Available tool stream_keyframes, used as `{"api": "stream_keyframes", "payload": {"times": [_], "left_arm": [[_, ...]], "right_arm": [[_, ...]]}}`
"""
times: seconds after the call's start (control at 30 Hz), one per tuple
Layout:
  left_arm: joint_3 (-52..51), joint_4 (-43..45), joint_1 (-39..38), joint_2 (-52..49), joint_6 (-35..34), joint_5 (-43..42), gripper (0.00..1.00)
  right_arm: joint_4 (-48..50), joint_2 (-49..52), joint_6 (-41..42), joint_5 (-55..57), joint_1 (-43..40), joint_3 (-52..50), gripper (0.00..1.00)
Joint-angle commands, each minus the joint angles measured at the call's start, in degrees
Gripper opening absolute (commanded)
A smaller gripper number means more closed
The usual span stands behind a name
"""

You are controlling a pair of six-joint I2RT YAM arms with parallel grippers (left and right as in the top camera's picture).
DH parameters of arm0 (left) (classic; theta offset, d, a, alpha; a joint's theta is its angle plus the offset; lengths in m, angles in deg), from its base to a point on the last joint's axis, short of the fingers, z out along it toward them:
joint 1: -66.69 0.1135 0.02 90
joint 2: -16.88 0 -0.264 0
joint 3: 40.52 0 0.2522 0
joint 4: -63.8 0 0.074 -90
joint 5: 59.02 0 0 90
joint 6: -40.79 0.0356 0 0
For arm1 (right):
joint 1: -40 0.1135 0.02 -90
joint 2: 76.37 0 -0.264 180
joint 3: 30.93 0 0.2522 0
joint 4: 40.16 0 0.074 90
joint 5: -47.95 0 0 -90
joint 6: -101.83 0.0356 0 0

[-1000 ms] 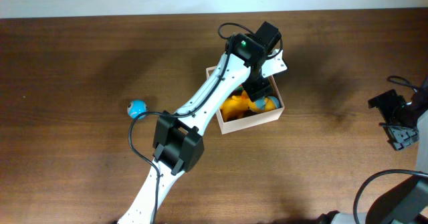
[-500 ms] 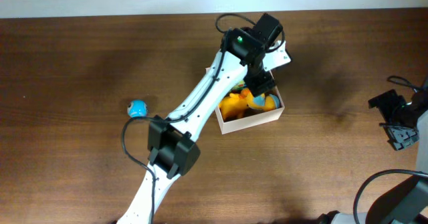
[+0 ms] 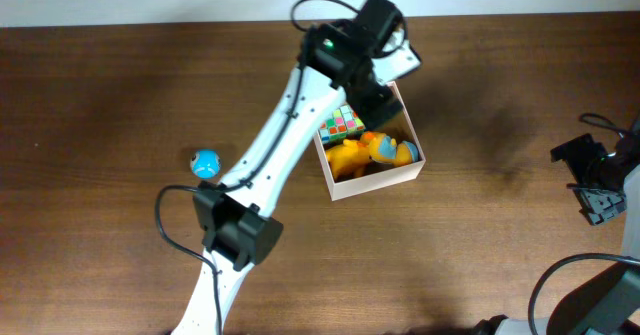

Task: Pack container
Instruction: 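Raise the left gripper and move it left over the blue ball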

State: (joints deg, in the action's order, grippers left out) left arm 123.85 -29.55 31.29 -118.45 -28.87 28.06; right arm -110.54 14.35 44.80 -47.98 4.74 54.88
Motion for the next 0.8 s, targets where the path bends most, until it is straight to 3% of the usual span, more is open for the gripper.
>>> {"api": "stream_keyframes", "payload": {"times": [0.0,0.2,0.53,0.77], "left_arm": [[0.83,-1.49,4.09,1.64,-11.34,2.84,0.99],[0.83,-5.73,12.92,1.62,-22.77,3.3,0.99],[-1.09,-17.11,23.56,1.31,-24.28,2.75,0.99],[-9.42,-16.65,26.1,1.29,-26.16,2.78,0.99]], "right_arm": [[0.04,0.09,-0.15,-0.07,0.04,-0.15,0.99],[0.04,0.09,-0.13,-0.07,0.04,-0.15,0.99],[0.04,0.09,-0.13,-0.07,0.04,-0.15,0.99],[0.04,0.09,-0.13,-0.07,0.04,-0.15,0.99]]}}
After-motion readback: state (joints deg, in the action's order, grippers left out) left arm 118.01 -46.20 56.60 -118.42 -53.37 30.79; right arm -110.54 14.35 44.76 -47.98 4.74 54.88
